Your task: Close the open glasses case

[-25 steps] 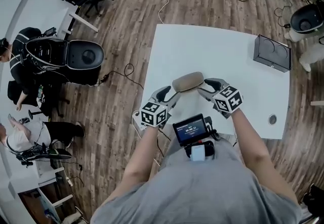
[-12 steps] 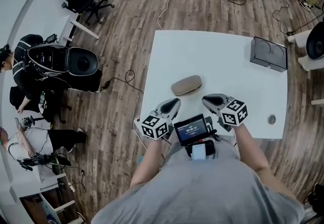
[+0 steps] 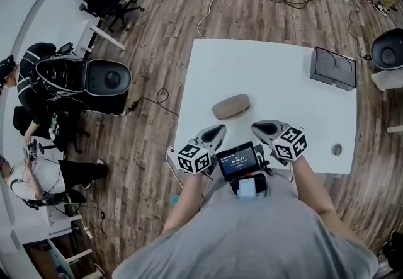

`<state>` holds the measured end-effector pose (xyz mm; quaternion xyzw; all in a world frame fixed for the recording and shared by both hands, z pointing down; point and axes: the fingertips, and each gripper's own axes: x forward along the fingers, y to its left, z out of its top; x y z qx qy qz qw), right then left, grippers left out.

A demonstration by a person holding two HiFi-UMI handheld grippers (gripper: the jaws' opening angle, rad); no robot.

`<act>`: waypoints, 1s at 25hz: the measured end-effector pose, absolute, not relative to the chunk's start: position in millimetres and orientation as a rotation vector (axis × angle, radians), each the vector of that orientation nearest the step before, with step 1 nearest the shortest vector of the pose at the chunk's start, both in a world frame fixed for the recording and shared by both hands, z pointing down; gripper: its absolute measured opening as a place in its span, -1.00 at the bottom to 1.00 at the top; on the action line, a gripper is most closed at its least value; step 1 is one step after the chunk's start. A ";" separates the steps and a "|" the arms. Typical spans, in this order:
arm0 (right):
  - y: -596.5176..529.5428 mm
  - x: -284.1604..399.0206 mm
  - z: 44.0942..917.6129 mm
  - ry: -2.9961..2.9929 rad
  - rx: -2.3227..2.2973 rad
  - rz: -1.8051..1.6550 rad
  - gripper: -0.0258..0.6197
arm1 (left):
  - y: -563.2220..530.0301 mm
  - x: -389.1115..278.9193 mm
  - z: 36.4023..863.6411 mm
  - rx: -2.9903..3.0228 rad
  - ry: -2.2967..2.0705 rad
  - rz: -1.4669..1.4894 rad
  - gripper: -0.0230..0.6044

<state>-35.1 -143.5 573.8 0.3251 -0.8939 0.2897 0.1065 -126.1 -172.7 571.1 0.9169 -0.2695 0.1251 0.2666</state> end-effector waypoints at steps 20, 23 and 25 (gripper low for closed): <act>-143.8 -36.8 575.9 -2.634 0.924 0.851 -0.83 | -172.1 -120.9 579.8 2.430 -0.725 0.336 -0.86; -144.2 -37.7 575.1 -2.632 0.920 0.851 -0.83 | -172.3 -119.4 578.7 2.428 -0.718 0.335 -0.86; -144.9 -37.8 574.6 -2.630 0.919 0.853 -0.83 | -172.9 -118.6 578.0 2.426 -0.714 0.335 -0.86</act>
